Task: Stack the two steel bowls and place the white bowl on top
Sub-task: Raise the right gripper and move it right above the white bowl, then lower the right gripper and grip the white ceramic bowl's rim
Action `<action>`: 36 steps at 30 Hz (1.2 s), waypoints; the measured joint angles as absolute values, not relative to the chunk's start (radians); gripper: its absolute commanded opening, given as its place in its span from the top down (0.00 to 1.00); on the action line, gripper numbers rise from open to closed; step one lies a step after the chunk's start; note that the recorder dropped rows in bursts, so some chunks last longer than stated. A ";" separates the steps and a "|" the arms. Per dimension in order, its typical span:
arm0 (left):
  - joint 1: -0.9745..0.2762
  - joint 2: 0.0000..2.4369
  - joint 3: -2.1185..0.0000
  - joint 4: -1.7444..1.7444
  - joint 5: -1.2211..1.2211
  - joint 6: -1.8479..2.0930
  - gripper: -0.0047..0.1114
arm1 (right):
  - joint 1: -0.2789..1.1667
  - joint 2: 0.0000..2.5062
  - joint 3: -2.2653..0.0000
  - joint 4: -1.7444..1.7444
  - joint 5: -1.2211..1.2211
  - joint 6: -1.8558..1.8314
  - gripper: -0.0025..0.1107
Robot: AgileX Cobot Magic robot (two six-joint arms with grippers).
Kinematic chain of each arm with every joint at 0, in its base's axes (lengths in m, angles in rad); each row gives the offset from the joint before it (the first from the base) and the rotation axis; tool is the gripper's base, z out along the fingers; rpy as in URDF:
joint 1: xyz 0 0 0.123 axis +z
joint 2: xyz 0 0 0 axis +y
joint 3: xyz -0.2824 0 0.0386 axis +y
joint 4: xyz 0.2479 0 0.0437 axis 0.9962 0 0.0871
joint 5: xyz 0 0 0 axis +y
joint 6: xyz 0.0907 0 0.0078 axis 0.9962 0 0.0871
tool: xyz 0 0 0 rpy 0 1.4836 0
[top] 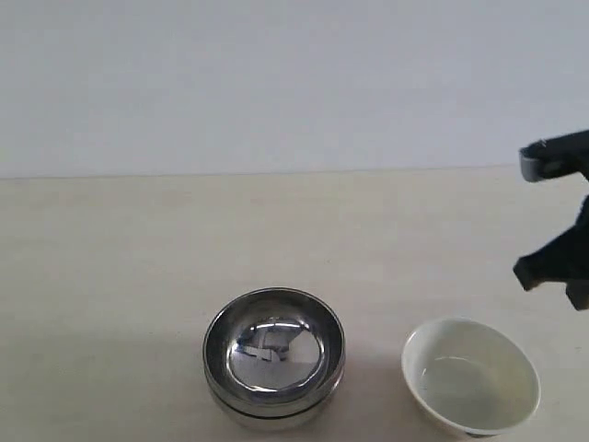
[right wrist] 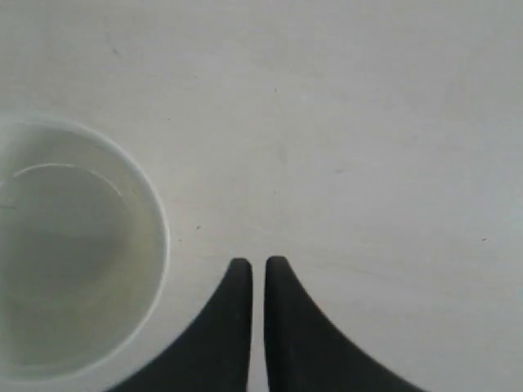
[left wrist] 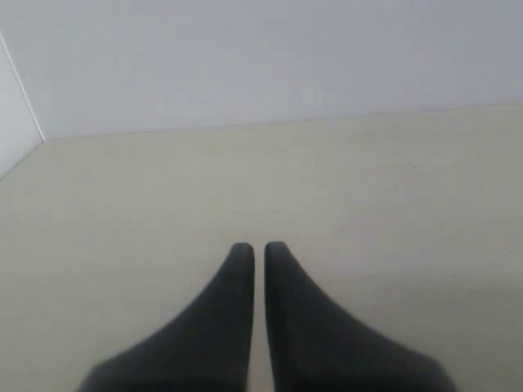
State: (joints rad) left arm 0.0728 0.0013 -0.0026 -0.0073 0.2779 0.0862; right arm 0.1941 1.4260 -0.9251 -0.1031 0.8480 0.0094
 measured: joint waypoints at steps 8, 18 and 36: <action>0.073 0.001 -0.003 -0.007 0.278 0.086 0.93 | 0.108 1.426 -0.853 0.291 0.780 -0.260 0.54; 0.073 0.001 -0.003 -0.007 0.279 0.086 0.93 | 0.106 1.559 -0.773 0.363 0.701 -0.292 0.54; 0.073 0.001 -0.003 -0.007 0.280 0.086 0.93 | 0.106 1.698 -0.768 0.455 0.561 -0.359 0.54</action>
State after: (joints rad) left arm 0.0728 0.0013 -0.0026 -0.0073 0.2803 0.0862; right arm 0.1060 1.6978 -0.7680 0.4550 0.5605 -0.3594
